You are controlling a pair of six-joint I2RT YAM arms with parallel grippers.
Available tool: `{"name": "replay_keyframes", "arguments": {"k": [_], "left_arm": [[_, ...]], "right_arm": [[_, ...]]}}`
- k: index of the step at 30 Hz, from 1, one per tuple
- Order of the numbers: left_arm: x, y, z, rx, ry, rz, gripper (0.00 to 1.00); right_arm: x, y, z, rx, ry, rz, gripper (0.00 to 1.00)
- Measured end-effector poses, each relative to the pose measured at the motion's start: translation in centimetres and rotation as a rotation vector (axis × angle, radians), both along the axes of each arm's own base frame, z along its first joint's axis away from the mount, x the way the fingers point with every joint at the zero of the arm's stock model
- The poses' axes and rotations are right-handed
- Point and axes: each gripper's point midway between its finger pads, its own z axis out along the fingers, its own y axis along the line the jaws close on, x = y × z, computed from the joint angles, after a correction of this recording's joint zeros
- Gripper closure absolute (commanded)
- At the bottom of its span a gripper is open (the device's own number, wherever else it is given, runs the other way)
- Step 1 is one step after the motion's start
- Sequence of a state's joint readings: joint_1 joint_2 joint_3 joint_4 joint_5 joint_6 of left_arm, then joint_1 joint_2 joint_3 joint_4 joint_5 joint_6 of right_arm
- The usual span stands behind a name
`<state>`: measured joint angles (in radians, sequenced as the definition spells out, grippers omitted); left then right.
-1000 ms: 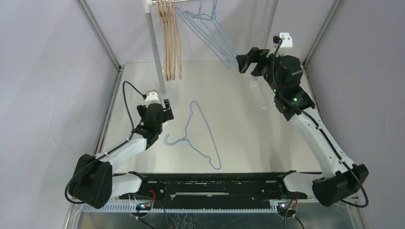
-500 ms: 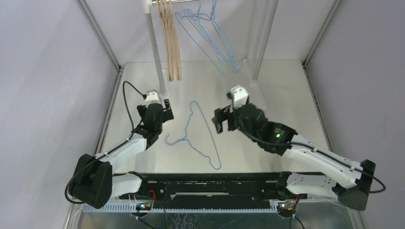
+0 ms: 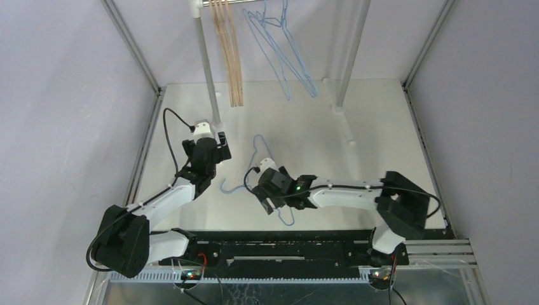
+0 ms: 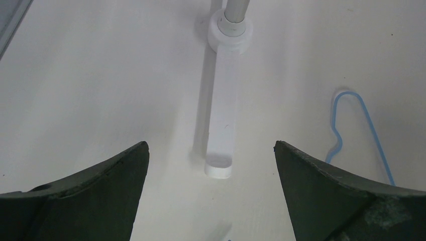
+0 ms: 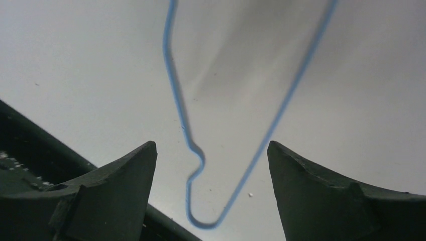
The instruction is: Organize the hangers
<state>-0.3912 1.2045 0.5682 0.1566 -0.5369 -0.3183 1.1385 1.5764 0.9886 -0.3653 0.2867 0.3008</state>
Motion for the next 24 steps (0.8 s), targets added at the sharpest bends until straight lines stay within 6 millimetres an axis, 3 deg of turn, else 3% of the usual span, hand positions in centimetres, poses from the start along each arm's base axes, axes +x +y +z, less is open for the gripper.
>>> {"name": "replay_keyframes", "arguments": {"k": [3, 6, 13, 14, 17, 19, 21, 24], "left_arm": [[0.0, 0.0, 0.0, -0.001, 0.000, 0.001, 0.01], [0.0, 0.0, 0.0, -0.004, -0.001, 0.003, 0.00], [0.0, 0.0, 0.0, -0.005, 0.000, 0.004, 0.01], [0.0, 0.0, 0.0, -0.005, 0.000, 0.004, 0.01], [0.0, 0.0, -0.2, -0.004, 0.004, 0.004, 0.00], [0.0, 0.0, -0.2, -0.004, 0.004, 0.004, 0.01], [0.0, 0.0, -0.2, -0.003, 0.004, 0.004, 0.00], [0.0, 0.0, -0.2, -0.004, 0.004, 0.004, 0.01]], "right_arm": [[-0.9, 0.7, -3.1, -0.057, 0.052, 0.032, 0.14], [-1.6, 1.2, -5.0, -0.091, 0.086, 0.054, 0.17], [-1.4, 2.7, -5.5, -0.079, 0.101, 0.063, 0.28], [-1.4, 2.8, -5.5, -0.076, 0.101, 0.063, 0.33], [-1.4, 3.0, -5.5, -0.074, 0.099, 0.058, 0.71], [-1.3, 3.2, -5.5, -0.067, 0.095, 0.045, 0.87], [-1.2, 3.2, -5.5, -0.071, 0.084, 0.039, 0.99], [-1.1, 3.2, -5.5, -0.080, 0.066, 0.032, 1.00]]}}
